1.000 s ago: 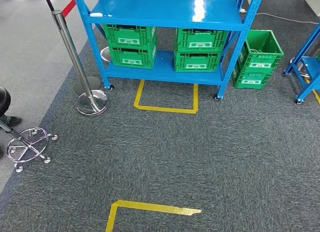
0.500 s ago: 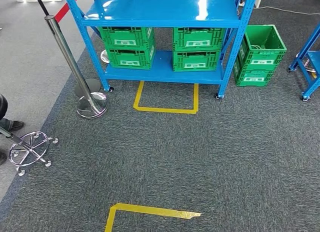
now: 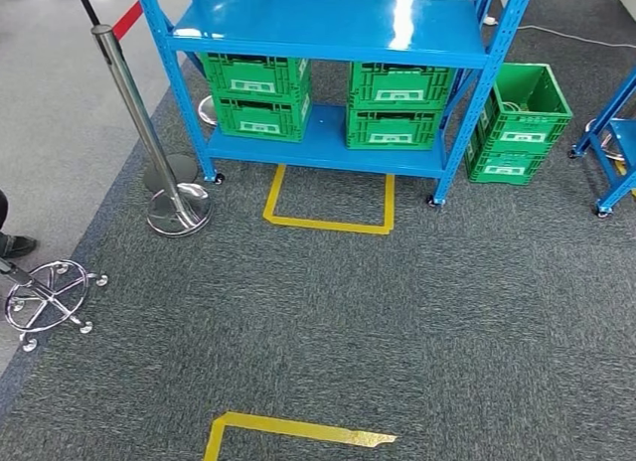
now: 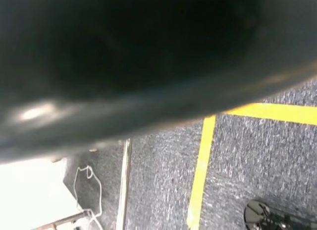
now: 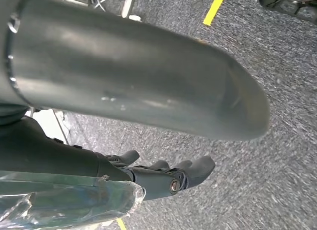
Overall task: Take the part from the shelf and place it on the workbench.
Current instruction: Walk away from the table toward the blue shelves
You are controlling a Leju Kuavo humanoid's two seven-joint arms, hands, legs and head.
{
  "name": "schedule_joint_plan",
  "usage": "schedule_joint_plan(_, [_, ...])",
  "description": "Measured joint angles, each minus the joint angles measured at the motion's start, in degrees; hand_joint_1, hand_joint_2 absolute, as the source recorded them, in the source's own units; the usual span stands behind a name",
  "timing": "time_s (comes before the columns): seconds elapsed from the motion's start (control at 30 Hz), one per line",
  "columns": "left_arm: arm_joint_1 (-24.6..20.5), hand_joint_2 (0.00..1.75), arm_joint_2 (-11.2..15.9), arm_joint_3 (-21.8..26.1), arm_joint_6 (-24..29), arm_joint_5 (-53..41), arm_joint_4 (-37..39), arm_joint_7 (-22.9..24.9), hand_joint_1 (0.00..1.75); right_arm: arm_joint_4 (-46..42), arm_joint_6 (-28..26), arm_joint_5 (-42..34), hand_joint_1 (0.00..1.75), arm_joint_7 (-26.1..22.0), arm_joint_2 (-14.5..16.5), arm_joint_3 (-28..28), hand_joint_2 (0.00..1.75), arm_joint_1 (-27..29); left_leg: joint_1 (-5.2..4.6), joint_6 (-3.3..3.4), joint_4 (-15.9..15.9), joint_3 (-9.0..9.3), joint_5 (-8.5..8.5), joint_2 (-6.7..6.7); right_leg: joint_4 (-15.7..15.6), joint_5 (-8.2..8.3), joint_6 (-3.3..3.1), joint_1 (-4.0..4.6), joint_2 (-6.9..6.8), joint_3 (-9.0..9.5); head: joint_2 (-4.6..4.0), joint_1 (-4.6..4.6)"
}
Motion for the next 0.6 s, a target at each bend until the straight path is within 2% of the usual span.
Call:
schedule_joint_plan(0.03, [0.06,0.00,-0.05,0.01,0.01,0.00,0.00,0.01,0.00,0.00,0.00,0.00,0.00,0.00,-0.03,-0.01,0.00,0.08,0.07,-0.16,0.03,0.41,-0.35,-0.07,-0.49,1.51,0.27,-0.16,-0.01,-0.39,0.00,0.02])
schedule_joint_plan(0.07, [0.11,0.00,-0.11,0.01,0.01,0.01,0.00,0.01,0.00,0.00,0.00,0.00,0.00,0.00,-0.05,-0.01,0.00,0.15,0.16,-0.37,0.08,0.94,-0.76,-0.14,-3.20,4.05,0.48,-0.34,-0.02,0.38,0.00,0.02])
schedule_joint_plan(0.1, [0.13,0.00,-0.16,0.01,0.02,0.01,0.00,0.02,0.00,0.00,0.00,0.00,0.00,-0.01,-0.08,-0.01,0.00,0.18,0.23,-0.64,0.16,1.48,-1.22,-0.20,-7.15,6.88,0.64,-0.54,-0.01,1.79,0.00,0.03])
schedule_joint_plan(0.13, [0.09,0.00,-0.16,0.01,0.04,0.01,0.00,0.02,0.00,0.03,0.01,0.00,0.00,-0.01,-0.09,-0.01,0.00,0.17,0.18,-0.98,0.43,1.83,-1.77,-0.26,-10.88,8.86,0.66,-0.64,0.02,3.40,0.00,0.10])
schedule_joint_plan(0.17, [0.02,0.00,-0.15,0.00,0.07,0.02,0.00,0.02,0.00,0.07,0.02,0.00,0.00,-0.02,-0.09,0.01,0.00,0.14,0.10,-1.31,0.68,2.02,-2.21,-0.31,-13.46,9.95,0.40,-0.69,0.06,4.63,0.00,0.10])
schedule_joint_plan(0.2, [-0.03,0.00,-0.11,0.00,0.13,0.02,0.00,0.02,0.00,0.11,0.04,0.00,0.00,-0.04,-0.09,0.02,0.00,0.11,0.01,-1.62,0.90,2.05,-2.54,-0.36,-14.74,10.17,0.03,-0.67,0.10,5.33,0.00,0.11])
schedule_joint_plan(0.3, [-0.15,0.00,-0.02,0.00,0.27,0.03,-0.01,0.08,0.00,0.17,0.04,0.01,0.00,-0.06,-0.10,0.01,0.00,0.08,0.06,-2.35,1.30,2.16,-3.25,-0.40,-14.98,9.61,-1.29,-0.63,0.13,5.85,0.00,0.11])
schedule_joint_plan(0.33, [-0.18,0.00,-0.03,0.00,0.30,0.03,-0.02,0.13,0.00,0.17,0.03,0.01,0.00,-0.05,-0.10,-0.01,0.00,0.05,0.15,-2.68,2.28,1.82,-4.01,-0.37,-15.10,9.52,-1.65,-0.71,0.09,6.02,0.00,-0.08])
schedule_joint_plan(0.4, [-0.23,0.00,-0.03,0.00,0.34,0.03,-0.02,0.22,0.00,0.17,0.03,0.02,0.00,-0.08,-0.11,-0.01,0.00,-0.04,0.44,-3.40,7.80,-0.88,-6.88,-0.31,-15.28,9.30,-2.26,-0.85,-0.04,6.38,0.00,-0.43])
schedule_joint_plan(0.47, [-0.22,0.00,0.01,0.01,0.39,0.03,-0.02,0.30,0.00,0.17,0.04,0.01,0.00,-0.10,-0.11,-0.01,0.00,-0.09,0.77,-3.91,15.62,-5.37,-9.62,-0.29,-15.28,8.98,-2.55,-0.84,-0.13,6.61,0.00,-0.59])
schedule_joint_plan(0.5, [-0.15,0.00,0.02,0.02,0.40,0.04,-0.02,0.36,0.00,0.17,0.04,0.00,0.00,-0.09,-0.11,-0.01,0.00,-0.06,0.94,-4.03,17.85,-6.94,-9.69,-0.29,-15.28,8.79,-2.58,-0.84,-0.15,6.79,0.00,-0.60])
schedule_joint_plan(0.53, [-0.08,0.00,0.02,0.03,0.42,0.04,-0.02,0.42,0.00,0.17,0.04,0.00,0.00,-0.09,-0.12,-0.02,0.00,-0.03,1.09,-4.07,18.02,-7.55,-8.53,-0.29,-15.27,8.59,-2.54,-0.84,-0.12,7.06,0.00,-0.59])
schedule_joint_plan(0.57, [-0.03,0.00,0.03,0.03,0.42,0.05,-0.02,0.46,0.00,0.17,0.04,0.00,0.00,-0.08,-0.12,-0.02,0.00,0.00,1.20,-4.01,15.95,-7.06,-6.30,-0.28,-15.28,8.35,-2.45,-0.84,-0.10,7.43,0.00,-0.59])
schedule_joint_plan(0.6, [-0.01,0.00,0.04,0.03,0.44,0.05,-0.02,0.49,0.00,0.17,0.04,0.00,0.00,-0.08,-0.12,-0.03,0.00,0.00,1.27,-3.87,12.31,-5.75,-3.51,-0.26,-15.29,8.07,-2.32,-0.84,-0.08,7.87,0.00,-0.57])
